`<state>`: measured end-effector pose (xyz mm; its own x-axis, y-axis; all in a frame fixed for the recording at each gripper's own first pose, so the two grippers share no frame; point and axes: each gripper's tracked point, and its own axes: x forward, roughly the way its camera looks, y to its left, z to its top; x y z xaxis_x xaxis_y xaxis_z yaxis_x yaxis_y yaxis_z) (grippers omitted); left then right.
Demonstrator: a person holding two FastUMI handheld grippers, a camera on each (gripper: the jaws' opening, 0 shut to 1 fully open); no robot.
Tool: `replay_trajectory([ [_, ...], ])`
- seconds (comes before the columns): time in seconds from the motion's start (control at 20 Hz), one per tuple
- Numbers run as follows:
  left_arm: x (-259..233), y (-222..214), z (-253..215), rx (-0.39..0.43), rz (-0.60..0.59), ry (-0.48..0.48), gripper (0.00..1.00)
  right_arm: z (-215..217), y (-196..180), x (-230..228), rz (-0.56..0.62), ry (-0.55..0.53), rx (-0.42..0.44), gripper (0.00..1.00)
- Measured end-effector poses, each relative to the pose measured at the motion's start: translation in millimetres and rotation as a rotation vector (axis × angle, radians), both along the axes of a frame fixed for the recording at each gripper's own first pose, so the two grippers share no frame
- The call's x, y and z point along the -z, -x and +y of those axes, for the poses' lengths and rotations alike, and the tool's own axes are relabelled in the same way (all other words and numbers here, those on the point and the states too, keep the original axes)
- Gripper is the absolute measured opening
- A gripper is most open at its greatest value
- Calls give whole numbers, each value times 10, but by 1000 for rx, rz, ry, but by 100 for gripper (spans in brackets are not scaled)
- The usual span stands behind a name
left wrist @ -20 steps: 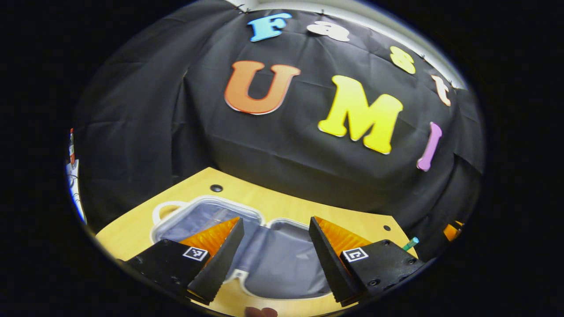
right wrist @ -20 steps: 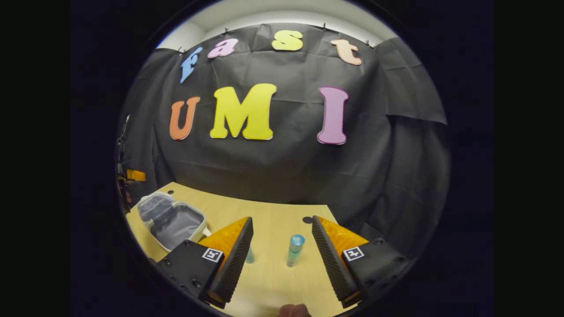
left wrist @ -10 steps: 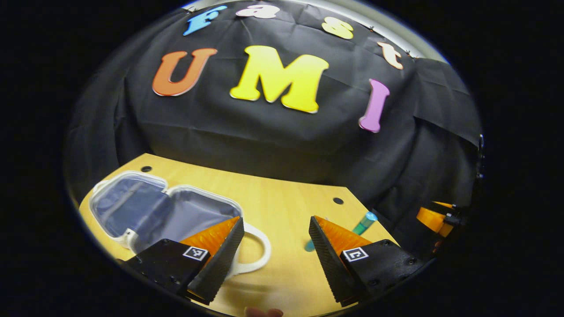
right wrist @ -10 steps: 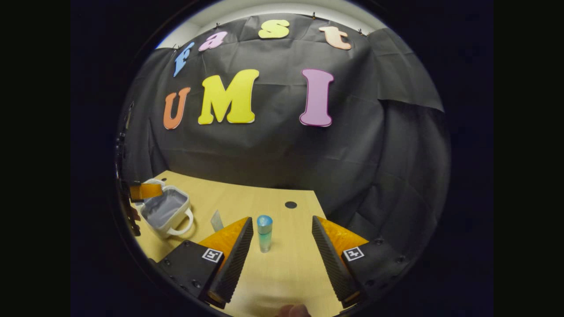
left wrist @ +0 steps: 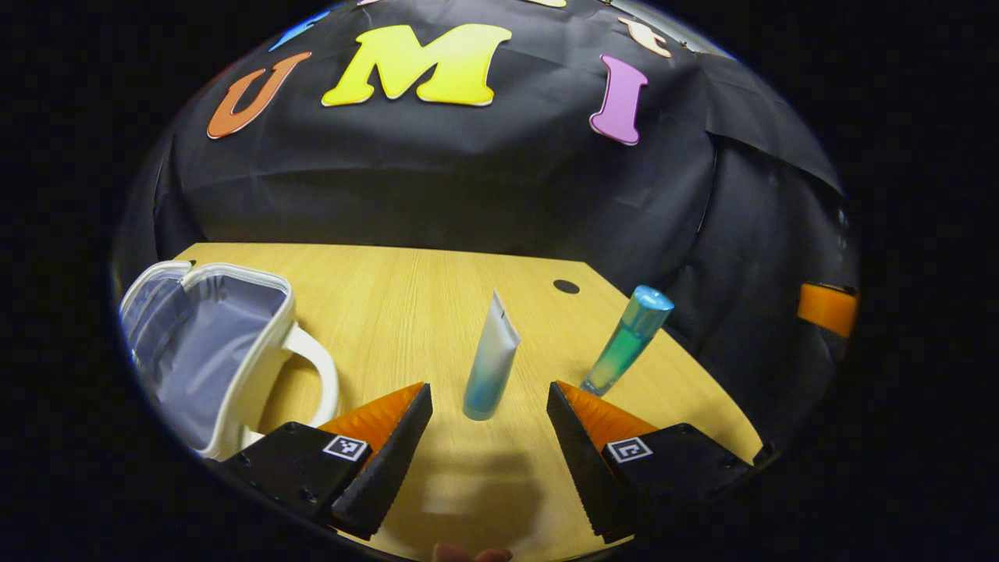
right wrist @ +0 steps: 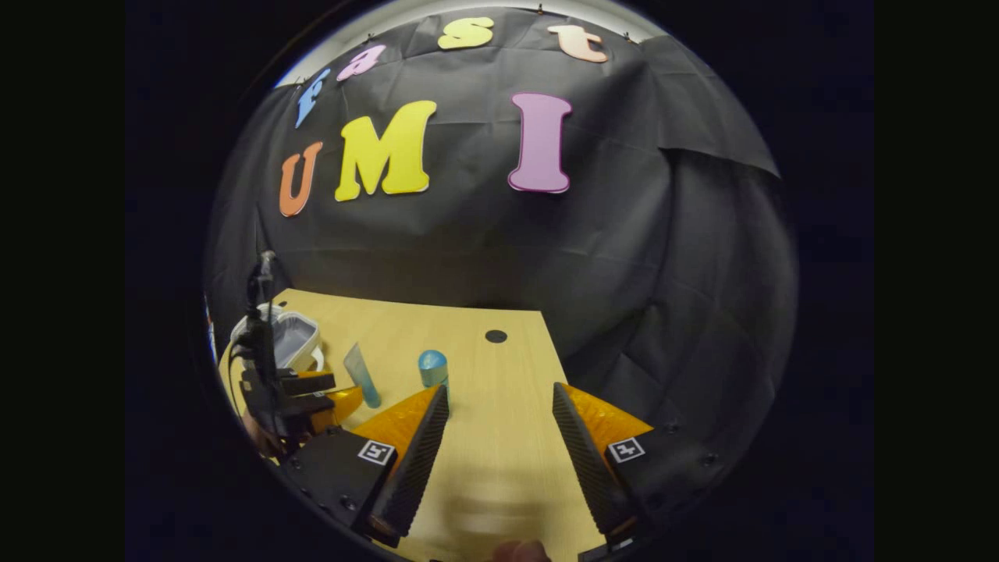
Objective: First open the suitcase, pack the skin care products into it, and then close the suitcase.
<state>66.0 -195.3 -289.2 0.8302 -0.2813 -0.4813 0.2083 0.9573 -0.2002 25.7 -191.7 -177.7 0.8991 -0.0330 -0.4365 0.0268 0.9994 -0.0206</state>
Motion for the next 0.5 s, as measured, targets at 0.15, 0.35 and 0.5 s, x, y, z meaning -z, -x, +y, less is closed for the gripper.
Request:
replay_trajectory([
  [0.15,148,-172,-44,1,1,-21,95,-38,-3,53,22,9,0,80],
  [0.35,349,-299,-93,4,39,-44,92,-158,-31,152,40,4,14,80],
  [0.5,441,-356,-97,7,60,-57,86,-131,-76,260,52,-8,11,80],
])
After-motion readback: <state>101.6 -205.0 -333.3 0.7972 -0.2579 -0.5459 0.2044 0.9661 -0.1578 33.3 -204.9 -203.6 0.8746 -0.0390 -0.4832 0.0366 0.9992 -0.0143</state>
